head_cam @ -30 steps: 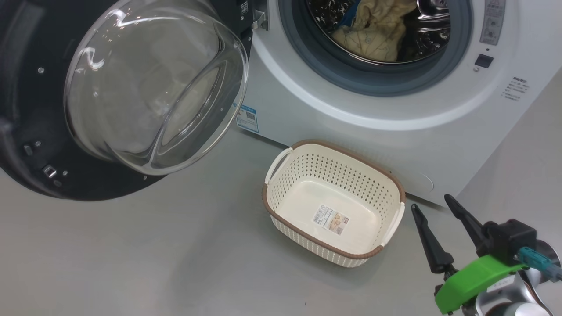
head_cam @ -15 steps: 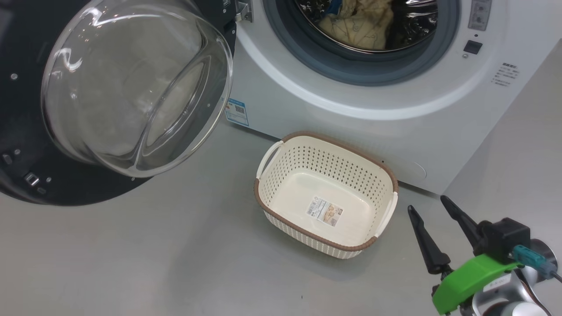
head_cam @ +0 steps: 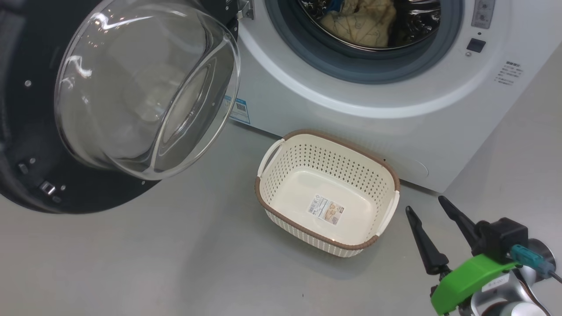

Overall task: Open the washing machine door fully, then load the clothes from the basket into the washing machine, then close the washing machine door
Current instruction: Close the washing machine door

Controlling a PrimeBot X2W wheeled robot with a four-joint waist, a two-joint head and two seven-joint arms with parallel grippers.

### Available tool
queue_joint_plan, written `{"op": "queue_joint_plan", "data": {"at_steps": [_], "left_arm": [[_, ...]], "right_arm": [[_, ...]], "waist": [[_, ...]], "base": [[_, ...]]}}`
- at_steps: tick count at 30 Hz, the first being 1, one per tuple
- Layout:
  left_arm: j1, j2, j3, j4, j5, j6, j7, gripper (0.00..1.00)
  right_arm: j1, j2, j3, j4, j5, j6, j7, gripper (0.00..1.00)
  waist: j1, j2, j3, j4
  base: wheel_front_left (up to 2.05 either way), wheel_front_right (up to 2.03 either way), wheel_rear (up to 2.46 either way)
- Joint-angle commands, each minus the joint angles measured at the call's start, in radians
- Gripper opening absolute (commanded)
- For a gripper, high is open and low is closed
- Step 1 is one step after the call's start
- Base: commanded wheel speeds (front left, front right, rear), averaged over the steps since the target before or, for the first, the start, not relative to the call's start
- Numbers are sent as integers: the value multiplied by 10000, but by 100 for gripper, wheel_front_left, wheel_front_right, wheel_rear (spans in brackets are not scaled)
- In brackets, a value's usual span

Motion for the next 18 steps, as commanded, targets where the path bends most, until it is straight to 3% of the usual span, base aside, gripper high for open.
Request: {"op": "queue_joint_plan", "data": {"at_steps": [1, 9, 18], "left_arm": [[-56, 211, 17, -373, -66, -41, 246, 0], [344, -36, -181, -988, -207, 4, 927, 0], [923, -321, -367, -2090, -613, -229, 2031, 0]], "right_arm": [[-449, -146, 232, -372, -28, 2, 29, 100], [-509, -146, 315, -235, 86, 2, -55, 100], [-605, -146, 305, -87, 194, 2, -189, 100]], "waist": [[-1, 0, 7, -5], [-1, 0, 95, -78], [-1, 0, 206, -273]], "base": [[0, 0, 0], [0, 0, 0], [0, 0, 0]]}}
